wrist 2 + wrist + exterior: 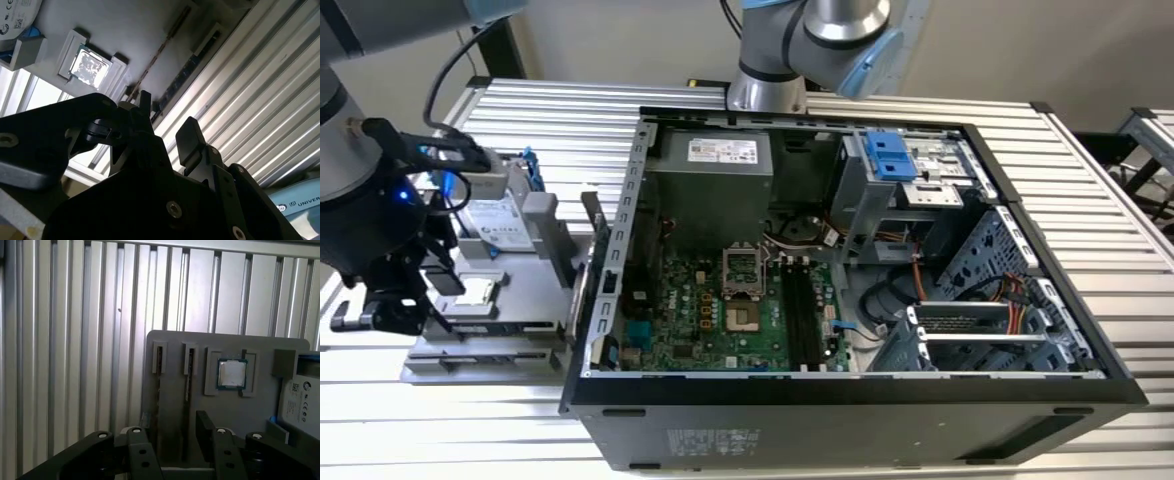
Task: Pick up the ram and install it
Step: 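Pick up the ram and move it above insertion slot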
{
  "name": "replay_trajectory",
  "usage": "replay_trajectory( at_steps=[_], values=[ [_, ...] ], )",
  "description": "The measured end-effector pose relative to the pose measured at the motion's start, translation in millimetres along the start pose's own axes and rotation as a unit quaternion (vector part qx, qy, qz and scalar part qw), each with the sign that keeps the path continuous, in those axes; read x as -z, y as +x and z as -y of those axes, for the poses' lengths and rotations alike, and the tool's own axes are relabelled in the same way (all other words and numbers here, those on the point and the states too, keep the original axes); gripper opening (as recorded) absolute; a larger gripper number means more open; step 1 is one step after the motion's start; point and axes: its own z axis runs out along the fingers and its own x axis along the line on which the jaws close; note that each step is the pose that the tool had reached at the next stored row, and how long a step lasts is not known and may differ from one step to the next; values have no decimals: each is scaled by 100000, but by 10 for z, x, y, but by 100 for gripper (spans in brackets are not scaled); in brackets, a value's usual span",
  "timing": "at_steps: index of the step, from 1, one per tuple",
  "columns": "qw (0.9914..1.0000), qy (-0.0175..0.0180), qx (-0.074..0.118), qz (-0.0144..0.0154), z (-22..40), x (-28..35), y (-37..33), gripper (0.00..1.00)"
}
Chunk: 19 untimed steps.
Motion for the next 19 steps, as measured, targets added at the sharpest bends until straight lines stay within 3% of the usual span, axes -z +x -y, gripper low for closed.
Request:
replay_trajectory(
  at_steps=[19],
  values=[
    [99999,1,-374,-4,-8,-178,74,100]
  ],
)
